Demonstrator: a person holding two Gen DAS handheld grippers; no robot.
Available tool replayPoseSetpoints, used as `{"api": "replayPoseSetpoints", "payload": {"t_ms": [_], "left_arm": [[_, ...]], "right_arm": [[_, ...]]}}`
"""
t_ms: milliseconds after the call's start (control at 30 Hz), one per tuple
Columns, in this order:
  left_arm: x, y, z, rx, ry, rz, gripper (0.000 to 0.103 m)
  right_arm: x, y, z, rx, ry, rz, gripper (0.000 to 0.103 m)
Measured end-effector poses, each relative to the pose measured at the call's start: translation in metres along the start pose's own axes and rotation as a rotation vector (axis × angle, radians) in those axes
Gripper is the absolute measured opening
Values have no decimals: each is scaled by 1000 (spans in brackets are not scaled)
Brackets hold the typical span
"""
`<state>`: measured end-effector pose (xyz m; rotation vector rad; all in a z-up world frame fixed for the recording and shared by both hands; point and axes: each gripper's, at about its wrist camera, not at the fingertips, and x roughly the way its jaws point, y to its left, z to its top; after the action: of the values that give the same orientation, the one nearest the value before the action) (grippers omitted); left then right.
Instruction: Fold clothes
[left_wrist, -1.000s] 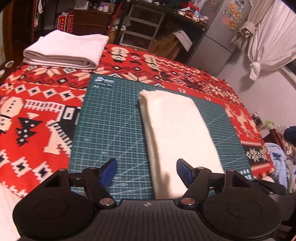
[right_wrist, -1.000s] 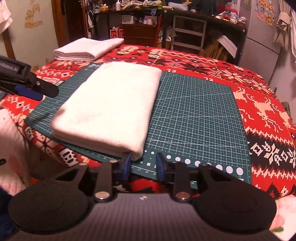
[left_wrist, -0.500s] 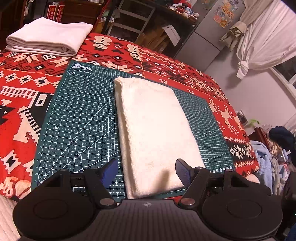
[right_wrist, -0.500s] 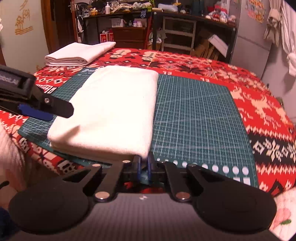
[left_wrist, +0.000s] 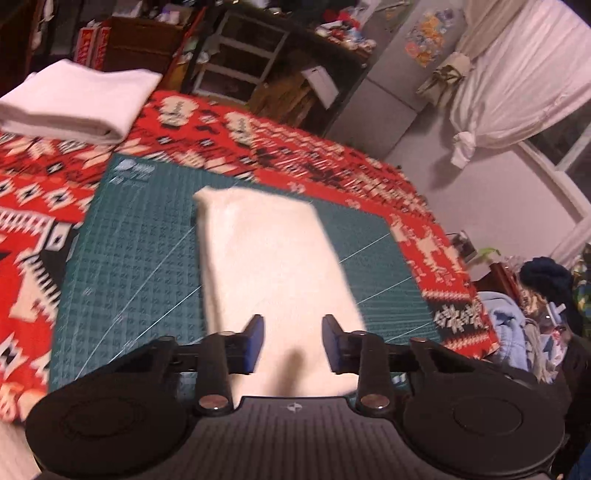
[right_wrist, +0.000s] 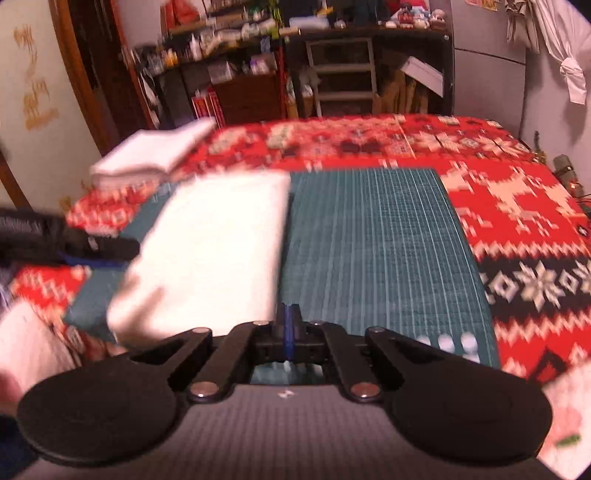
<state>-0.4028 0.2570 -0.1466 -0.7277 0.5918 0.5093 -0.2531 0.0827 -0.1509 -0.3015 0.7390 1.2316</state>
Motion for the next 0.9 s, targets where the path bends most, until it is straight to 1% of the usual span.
{"api": "replayPoseSetpoints", "payload": {"t_ms": [100,200,233,300,400,500,567,667,733,767,833,900], "left_arm": [[18,-5,2,-12,21,-51,10],[36,-10,3,-25,46,-102,10],[41,-11,1,-14,57,-86,10],[48,-13,-3,20,81,-31,8],[49,-4,-11,-32,110,-56,6],[44,-1,-11,-68,104,-66,5],[45,-2,-5,-68,80,-65,5],[52,-3,5,-62,56,-47,5],[60,-1,7,-61,61,-29,5],[62,0,7,-63,63,-25,5],[62,1,4,-66,63,-25,5],[60,3,3,-76,69,-32,5]], "right_arm": [[7,1,14,2,-30,46,0],[22,12,20,-12,-16,80,0],[26,15,19,-17,1,78,0],[29,19,13,-24,45,70,0],[24,23,4,-65,90,69,1],[15,20,7,-37,97,110,1],[14,20,17,-42,65,101,1],[31,20,35,-37,37,84,1],[43,20,47,-32,21,73,1],[51,21,49,-35,28,60,1],[64,20,42,-26,72,53,1],[65,19,33,-25,97,58,1]]}}
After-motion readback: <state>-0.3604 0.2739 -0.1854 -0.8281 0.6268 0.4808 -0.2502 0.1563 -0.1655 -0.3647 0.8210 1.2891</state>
